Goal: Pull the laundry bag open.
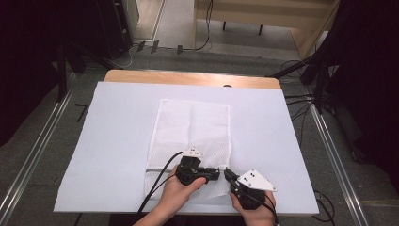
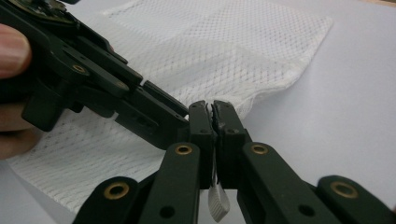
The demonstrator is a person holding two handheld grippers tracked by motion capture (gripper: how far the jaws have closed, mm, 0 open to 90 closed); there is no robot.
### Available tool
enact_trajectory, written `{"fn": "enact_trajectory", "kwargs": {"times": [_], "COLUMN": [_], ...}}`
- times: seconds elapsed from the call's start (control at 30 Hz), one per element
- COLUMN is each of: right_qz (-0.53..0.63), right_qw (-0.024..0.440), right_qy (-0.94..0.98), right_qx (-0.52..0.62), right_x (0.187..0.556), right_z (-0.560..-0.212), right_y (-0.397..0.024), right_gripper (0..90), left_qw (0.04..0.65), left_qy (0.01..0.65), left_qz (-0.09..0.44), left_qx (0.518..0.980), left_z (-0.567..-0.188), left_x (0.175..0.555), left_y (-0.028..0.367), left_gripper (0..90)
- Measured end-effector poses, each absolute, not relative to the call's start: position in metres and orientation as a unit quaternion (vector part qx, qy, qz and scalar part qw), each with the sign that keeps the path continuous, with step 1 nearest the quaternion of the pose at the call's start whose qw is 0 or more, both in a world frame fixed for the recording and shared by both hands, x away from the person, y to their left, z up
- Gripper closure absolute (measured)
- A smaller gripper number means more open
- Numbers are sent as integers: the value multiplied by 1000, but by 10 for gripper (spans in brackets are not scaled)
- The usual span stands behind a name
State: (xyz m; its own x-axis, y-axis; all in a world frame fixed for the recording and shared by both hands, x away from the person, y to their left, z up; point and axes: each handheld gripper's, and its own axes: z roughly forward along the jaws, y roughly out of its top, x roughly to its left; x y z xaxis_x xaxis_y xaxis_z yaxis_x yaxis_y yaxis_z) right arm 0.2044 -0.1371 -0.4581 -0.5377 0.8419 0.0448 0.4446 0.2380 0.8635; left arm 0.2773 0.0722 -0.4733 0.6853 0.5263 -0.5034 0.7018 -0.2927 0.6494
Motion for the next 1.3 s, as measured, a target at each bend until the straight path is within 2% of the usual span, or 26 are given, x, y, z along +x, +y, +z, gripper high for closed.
{"fn": "enact_trajectory", "kwargs": {"times": [0.33,0.6,0.73,1.3], "right_qz": [434,436,438,428], "right_qw": [227,226,225,228], "right_qy": [757,758,759,759], "right_qx": [432,429,426,434], "right_x": [206,205,205,205], "right_z": [-461,-460,-460,-455], "right_y": [-137,-136,-136,-136], "right_gripper": [888,888,888,900], "left_qw": [471,470,467,449], "left_qy": [379,386,391,383], "left_qz": [-120,-124,-120,-85], "left_qx": [788,784,784,803], "left_z": [-468,-471,-472,-470], "left_x": [277,279,280,278], "left_y": [78,76,76,77], "left_gripper": [776,775,820,876]}}
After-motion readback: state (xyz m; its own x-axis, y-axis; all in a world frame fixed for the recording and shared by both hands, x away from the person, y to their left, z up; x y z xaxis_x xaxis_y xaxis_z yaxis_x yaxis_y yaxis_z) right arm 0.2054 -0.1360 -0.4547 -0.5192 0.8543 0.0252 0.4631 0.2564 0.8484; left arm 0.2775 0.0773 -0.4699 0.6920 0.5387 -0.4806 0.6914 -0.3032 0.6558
